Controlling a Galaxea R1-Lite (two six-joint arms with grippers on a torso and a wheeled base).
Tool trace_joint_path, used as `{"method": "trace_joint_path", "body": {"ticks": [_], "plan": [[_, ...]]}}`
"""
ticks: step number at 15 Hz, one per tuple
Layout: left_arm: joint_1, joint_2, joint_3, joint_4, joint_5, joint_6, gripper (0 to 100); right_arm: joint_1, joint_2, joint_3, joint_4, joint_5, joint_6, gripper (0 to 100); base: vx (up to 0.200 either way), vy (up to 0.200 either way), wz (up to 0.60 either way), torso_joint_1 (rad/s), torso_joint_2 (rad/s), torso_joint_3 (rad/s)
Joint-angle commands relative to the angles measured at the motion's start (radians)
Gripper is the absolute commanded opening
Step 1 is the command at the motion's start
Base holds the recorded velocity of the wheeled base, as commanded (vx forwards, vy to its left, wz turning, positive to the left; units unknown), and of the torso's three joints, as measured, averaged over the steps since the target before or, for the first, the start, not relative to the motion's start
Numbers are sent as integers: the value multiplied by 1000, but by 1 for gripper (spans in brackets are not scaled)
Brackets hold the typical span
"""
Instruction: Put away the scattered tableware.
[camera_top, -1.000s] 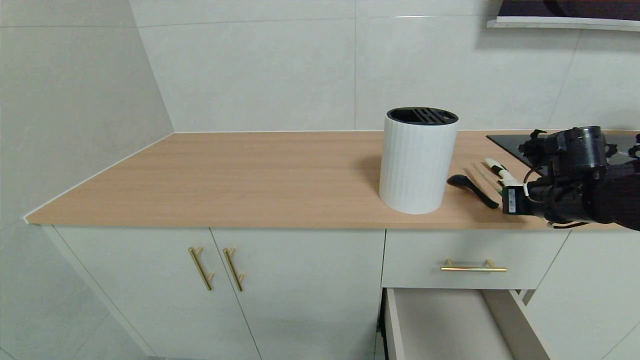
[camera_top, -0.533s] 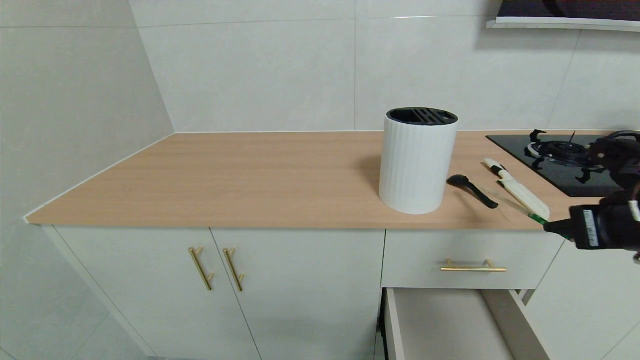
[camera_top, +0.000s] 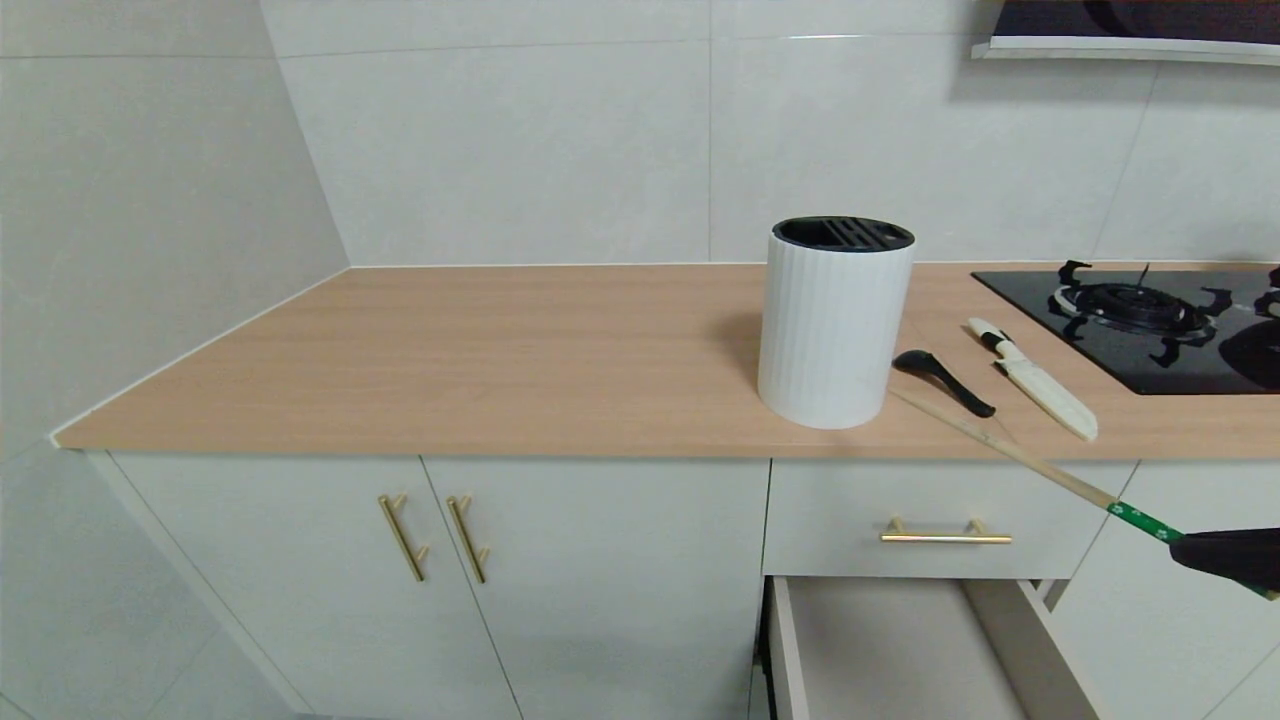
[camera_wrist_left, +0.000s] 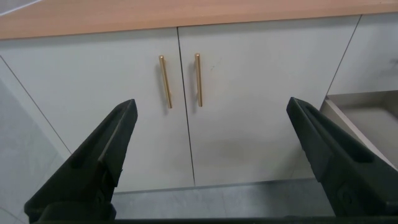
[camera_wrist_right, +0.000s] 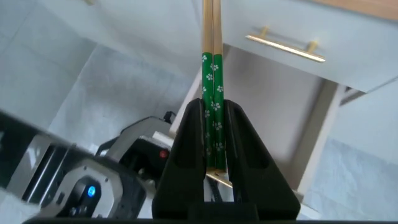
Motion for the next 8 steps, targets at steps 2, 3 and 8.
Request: {"method": "trace_joint_path", "body": {"ticks": [2, 3, 8], "plan": [[0, 0, 0, 0, 0, 0, 100, 11, 2, 14, -3, 2, -2, 0, 0, 0, 0, 0, 0, 0], [0, 0, 0, 0, 0, 0, 100, 17, 14, 21, -3, 3, -2, 0, 0, 0, 0, 0, 0, 0], [0, 0, 0, 0, 0, 0, 100, 57, 45, 50, -4, 8, -14, 0, 0, 0, 0, -33, 80, 53]]}}
